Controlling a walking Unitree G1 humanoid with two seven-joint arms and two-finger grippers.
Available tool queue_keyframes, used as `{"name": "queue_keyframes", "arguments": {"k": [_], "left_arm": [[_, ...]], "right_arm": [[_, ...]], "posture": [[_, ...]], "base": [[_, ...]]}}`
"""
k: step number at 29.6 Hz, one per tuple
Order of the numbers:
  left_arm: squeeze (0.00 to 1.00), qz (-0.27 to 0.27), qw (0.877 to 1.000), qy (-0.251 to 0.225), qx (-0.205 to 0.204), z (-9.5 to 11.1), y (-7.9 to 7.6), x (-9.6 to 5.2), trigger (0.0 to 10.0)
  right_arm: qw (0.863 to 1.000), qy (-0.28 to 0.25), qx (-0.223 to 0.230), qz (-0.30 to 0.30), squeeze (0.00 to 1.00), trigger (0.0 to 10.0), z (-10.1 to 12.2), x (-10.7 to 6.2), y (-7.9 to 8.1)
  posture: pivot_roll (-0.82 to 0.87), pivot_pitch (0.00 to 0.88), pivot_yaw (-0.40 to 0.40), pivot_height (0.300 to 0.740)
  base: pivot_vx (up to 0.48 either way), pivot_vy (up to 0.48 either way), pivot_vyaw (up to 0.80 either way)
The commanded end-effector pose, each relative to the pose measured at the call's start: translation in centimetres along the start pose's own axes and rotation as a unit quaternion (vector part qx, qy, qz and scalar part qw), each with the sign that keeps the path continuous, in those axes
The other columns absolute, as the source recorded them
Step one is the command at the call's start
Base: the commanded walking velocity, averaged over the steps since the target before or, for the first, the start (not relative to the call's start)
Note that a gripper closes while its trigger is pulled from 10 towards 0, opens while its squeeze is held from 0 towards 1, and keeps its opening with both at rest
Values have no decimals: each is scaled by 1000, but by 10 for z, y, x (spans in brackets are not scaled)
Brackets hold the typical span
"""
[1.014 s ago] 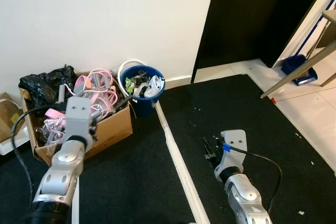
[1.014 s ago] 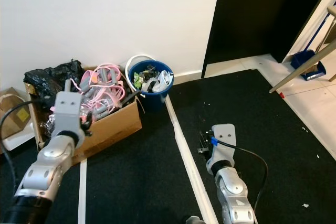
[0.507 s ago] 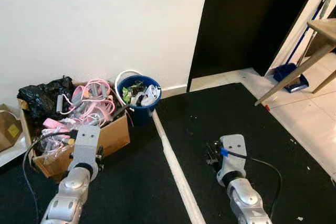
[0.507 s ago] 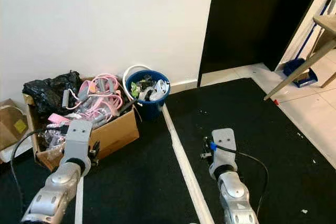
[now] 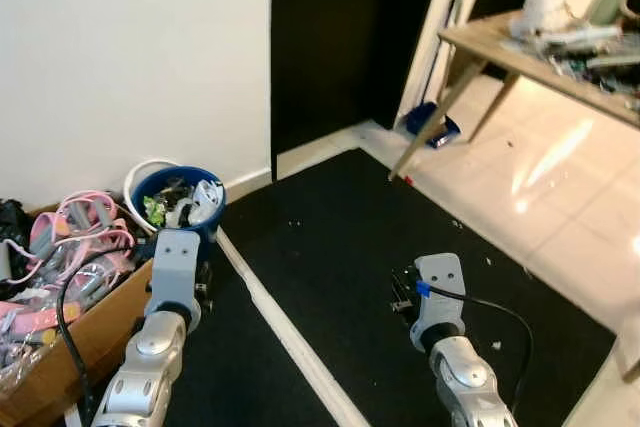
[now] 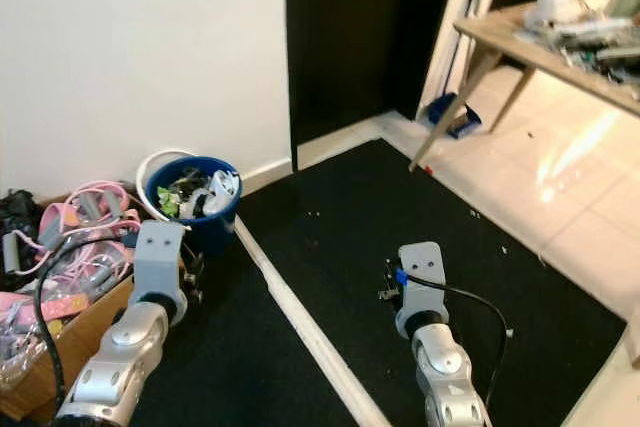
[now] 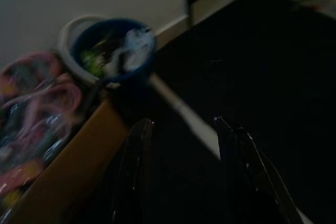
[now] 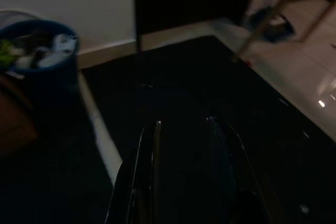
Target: Picking trash to rubbish bin
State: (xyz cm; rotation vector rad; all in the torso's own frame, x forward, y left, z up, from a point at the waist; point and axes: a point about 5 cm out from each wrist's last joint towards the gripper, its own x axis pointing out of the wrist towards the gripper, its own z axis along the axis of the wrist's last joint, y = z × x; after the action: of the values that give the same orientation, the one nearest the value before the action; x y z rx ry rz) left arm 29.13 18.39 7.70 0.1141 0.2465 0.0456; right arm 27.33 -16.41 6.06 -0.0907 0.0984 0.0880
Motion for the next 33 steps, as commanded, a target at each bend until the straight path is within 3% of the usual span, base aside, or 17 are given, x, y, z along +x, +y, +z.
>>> {"name": "queue_keyframes", "arguments": {"k": [1,3,22,25,28,33], "left_arm": [[0,-8,1000,6,8,-2,-4,2,10000],[0,-4,1000,22,21,-5,-4,5,10000],[0,-35,999,-10,11,4,-14,9,10000],[0,-17,998,20,60,-1,-12,12,10000],[0,-21,999,-14,31,9,-11,14,10000],[0,-37,999,-12,30,10,-14,15,10000]], "right_arm": [[1000,14,-1,-17,0,10000,-6,-3,-6],[1000,21,-4,-23,0,10000,-9,-4,-7],[999,36,5,-39,0,10000,-12,-3,-11],[999,36,5,-39,0,10000,-12,-2,-11],[999,35,5,-40,0,10000,-10,-1,-12],[999,34,3,-37,0,10000,-9,-1,-12]], "posture": [[-21,74,16,740],[-21,72,16,740],[-27,68,8,740],[-25,71,6,740],[-41,74,6,740],[-60,70,10,740]], "base": [[0,0,-800],[0,0,-800],[0,0,-800],[0,0,-800],[0,0,-800],[0,0,-640]]}}
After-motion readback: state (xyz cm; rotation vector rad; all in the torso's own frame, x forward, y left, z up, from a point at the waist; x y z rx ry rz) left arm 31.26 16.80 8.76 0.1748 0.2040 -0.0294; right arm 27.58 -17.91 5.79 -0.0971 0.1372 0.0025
